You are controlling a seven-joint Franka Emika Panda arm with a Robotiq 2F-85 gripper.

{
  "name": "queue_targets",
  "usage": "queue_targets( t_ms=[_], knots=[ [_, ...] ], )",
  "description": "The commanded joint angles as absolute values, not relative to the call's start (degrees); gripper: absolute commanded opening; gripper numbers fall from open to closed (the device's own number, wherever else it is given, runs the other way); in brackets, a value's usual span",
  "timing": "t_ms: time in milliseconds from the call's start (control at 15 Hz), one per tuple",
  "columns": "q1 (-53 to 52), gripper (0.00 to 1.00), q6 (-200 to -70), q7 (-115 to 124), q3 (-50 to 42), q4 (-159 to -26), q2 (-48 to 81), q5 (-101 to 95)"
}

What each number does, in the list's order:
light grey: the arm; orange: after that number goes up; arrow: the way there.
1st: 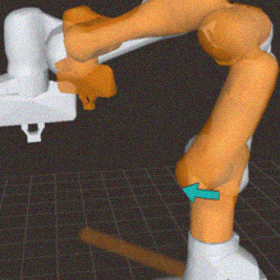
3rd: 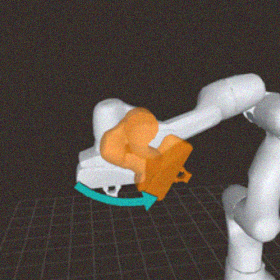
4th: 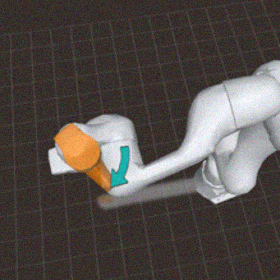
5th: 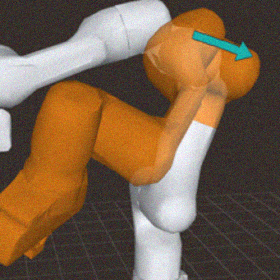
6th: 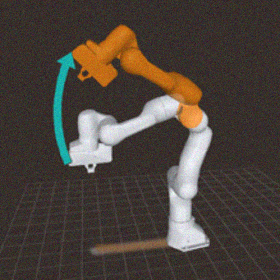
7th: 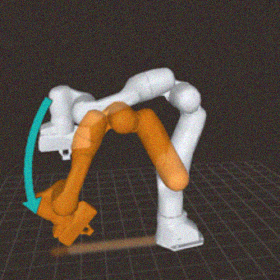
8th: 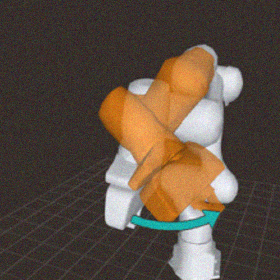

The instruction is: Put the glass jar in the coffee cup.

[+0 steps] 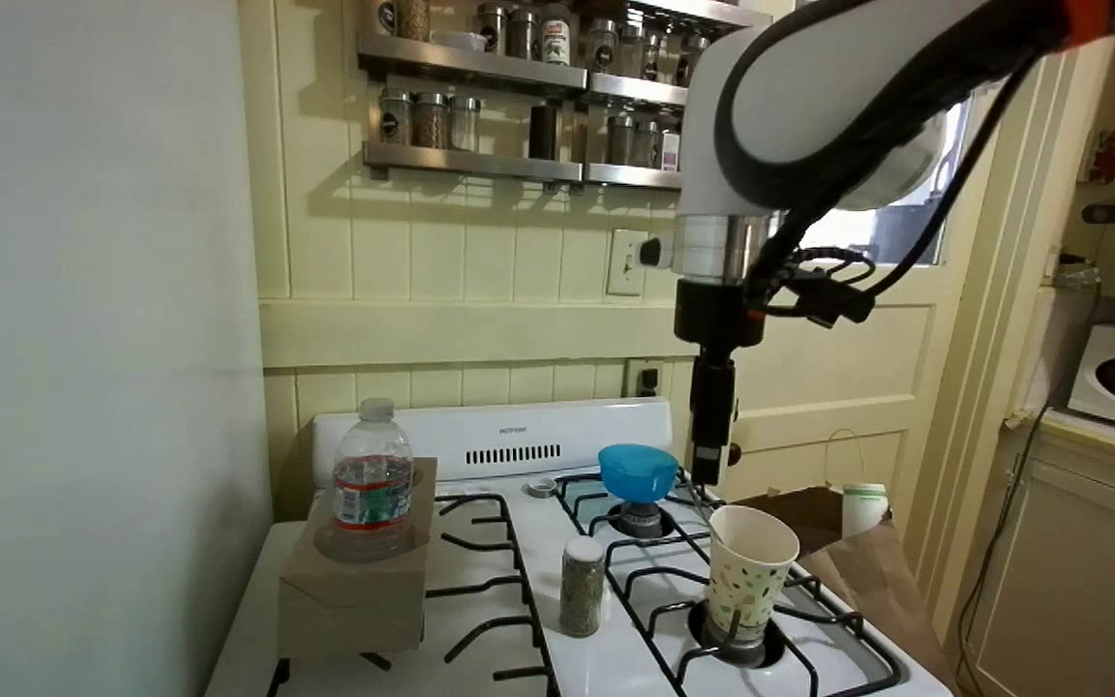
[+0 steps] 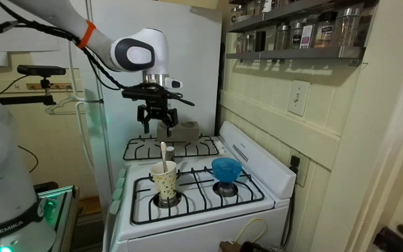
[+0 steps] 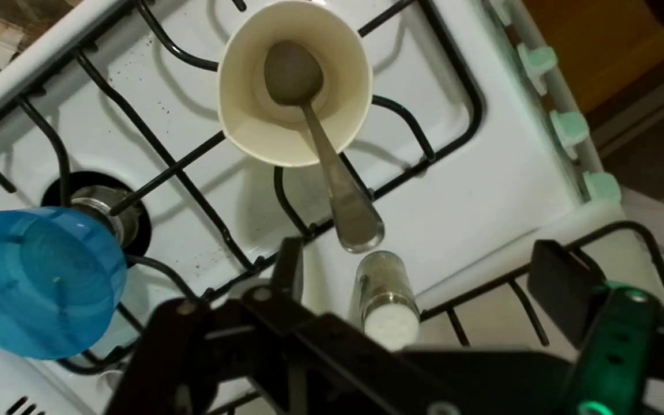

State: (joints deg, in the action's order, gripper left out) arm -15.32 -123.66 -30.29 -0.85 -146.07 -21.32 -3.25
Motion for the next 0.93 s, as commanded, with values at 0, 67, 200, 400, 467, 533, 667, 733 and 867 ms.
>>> queue_targets(
  t_ms=[0, 67, 200, 400, 467, 533, 667, 733, 867],
  knots=[
    [-14.25, 1.00, -123.12, -37.71, 0.41, -138.74, -8.59, -5.40],
    [-13.80, 1.00, -122.99, -38.25, 1.40, -137.32, -6.63, -6.39],
    [-13.11, 1.00, -122.89, -38.85, 3.02, -134.69, -3.23, -8.49],
    [-12.59, 1.00, -123.66, -38.77, 5.17, -132.30, -1.54, -8.41],
    [-11.98, 1.00, -123.58, -37.56, 5.29, -134.14, -2.50, -8.30],
    [-11.97, 1.00, -123.58, -37.55, 5.76, -133.22, -1.91, -8.32],
    [-11.97, 1.00, -123.57, -37.57, 6.07, -132.44, -1.69, -8.33],
    [-11.94, 1.00, -123.57, -37.61, 6.06, -132.34, -1.69, -8.33],
    [-11.90, 1.00, -125.39, -38.04, 6.57, -131.65, 0.98, -7.52]
  ],
)
